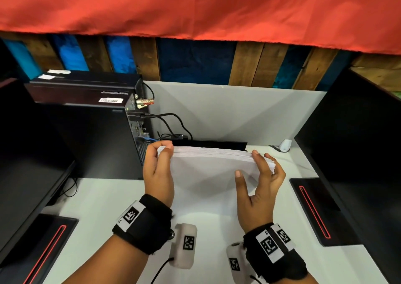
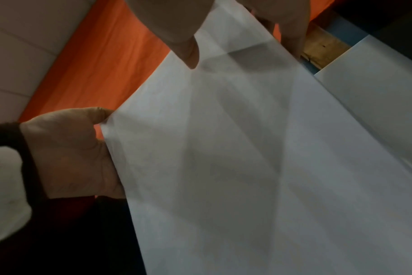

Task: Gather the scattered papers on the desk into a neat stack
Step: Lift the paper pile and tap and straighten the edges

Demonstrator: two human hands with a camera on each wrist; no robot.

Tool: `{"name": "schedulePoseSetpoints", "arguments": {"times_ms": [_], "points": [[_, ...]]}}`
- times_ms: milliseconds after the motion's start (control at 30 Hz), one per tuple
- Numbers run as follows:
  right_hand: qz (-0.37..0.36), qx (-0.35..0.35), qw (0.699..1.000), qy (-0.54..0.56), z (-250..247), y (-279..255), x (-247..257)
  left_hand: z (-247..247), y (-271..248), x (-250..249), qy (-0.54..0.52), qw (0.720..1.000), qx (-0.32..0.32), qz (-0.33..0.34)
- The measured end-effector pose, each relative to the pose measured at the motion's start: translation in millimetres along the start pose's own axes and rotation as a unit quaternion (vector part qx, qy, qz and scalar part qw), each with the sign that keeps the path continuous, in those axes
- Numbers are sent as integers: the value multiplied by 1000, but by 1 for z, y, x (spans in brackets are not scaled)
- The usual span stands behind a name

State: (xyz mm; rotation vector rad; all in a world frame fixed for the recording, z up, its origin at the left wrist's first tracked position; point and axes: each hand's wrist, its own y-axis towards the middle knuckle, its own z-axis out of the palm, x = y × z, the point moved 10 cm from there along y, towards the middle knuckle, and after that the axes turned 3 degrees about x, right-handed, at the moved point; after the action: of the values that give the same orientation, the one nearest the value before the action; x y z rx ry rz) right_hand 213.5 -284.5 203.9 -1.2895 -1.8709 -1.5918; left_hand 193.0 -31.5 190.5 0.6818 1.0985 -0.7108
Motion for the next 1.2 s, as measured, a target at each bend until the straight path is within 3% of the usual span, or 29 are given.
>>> {"name": "schedulePoseSetpoints", "arguments": {"times_ms": [133,333,467,600,900,1033,1200], "points": [[-14,4,1000,-3,0,-3,3,1,-3,0,-13,1000,6,-1],[8,6,1000,27,0,-3,-1,0,-6,21,68,992,102,-18],[97,-10,984,147,0,-2,-24,3,-4,39,98,982,149,-65],[104,21,973,206,4,1,-30,7,0,42,65,977,180,-91],[182,40,967,176,5,1,-37,13,4,40,54,973,203,-91],[180,49,973,138,5,5,-38,15,3,44,55,972,205,-99],[203,59,959,189,1,8,-43,11,7,43,45,972,210,-97]]}}
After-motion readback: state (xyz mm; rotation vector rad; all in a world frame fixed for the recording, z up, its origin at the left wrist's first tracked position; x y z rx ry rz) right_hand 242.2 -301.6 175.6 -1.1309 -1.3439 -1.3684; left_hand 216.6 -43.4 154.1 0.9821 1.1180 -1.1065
